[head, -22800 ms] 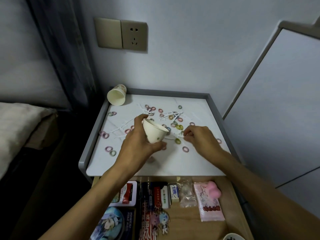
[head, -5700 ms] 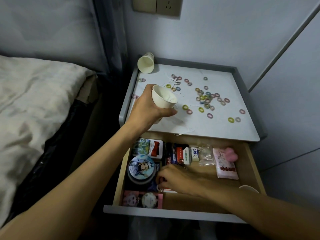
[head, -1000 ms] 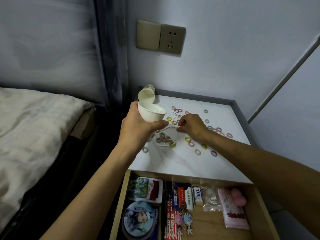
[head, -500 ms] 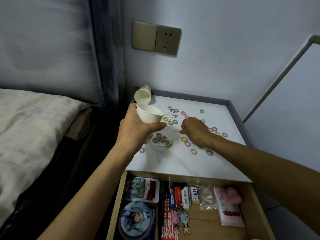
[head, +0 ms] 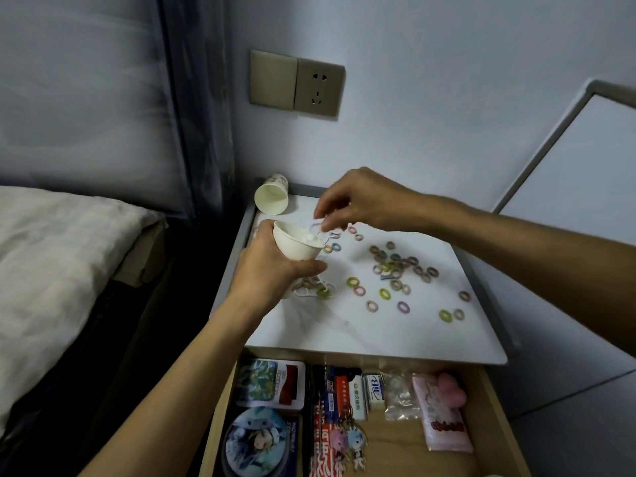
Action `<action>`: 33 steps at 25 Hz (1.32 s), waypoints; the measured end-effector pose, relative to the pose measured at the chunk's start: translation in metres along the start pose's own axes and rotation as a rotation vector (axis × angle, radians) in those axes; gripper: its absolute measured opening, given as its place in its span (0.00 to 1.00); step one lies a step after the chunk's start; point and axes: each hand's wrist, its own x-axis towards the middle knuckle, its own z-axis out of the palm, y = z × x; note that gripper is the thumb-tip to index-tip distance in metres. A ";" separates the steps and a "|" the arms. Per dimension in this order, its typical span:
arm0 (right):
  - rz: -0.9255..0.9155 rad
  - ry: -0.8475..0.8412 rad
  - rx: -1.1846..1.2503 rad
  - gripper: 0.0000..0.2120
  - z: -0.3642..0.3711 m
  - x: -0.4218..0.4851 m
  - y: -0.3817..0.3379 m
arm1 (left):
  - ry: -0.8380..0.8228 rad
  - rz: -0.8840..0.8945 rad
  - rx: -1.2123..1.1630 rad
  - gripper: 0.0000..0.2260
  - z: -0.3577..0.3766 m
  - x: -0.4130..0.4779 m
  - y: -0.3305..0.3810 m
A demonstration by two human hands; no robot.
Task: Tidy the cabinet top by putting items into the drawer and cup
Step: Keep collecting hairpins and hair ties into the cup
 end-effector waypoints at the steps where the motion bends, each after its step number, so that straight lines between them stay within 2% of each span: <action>1: -0.029 -0.076 -0.044 0.06 0.000 0.003 -0.010 | -0.014 0.007 0.005 0.31 0.002 -0.001 0.002; 3: -0.082 -0.133 -0.054 0.08 0.002 0.008 -0.019 | -0.032 0.028 -0.003 0.31 0.005 0.000 0.004; 4: -0.098 -0.096 -0.003 0.07 0.000 0.012 -0.017 | -0.023 0.028 -0.017 0.31 0.004 0.000 0.004; 6: -0.065 0.086 0.121 0.06 -0.007 0.021 0.002 | 0.022 0.011 -0.052 0.31 -0.002 0.000 0.003; 8: 0.090 0.231 0.093 0.06 -0.009 0.033 0.039 | 0.047 0.012 -0.066 0.31 -0.010 0.001 0.004; 9: 0.185 0.226 0.019 0.07 -0.006 0.041 0.061 | 0.060 0.018 -0.064 0.31 -0.013 0.003 0.004; 11: 0.316 0.096 -0.144 0.12 0.014 0.060 0.096 | 0.091 0.031 -0.061 0.31 -0.020 0.006 0.005; 13: 0.355 -0.001 -0.171 0.19 0.038 0.078 0.119 | 0.113 0.033 -0.059 0.30 -0.025 0.009 0.005; 16: 0.362 0.015 -0.184 0.22 0.063 0.095 0.137 | 0.123 0.035 -0.063 0.30 -0.029 0.014 0.002; 22: 0.429 0.168 -0.003 0.08 0.084 0.072 0.153 | 0.100 0.024 -0.082 0.29 -0.029 0.017 0.000; 29: 0.541 0.200 0.183 0.04 0.070 0.009 0.147 | 0.055 0.014 -0.072 0.29 -0.011 0.010 0.008; 33: 0.585 0.203 0.150 0.04 0.060 0.002 0.146 | 0.046 0.028 -0.088 0.29 -0.008 0.010 0.010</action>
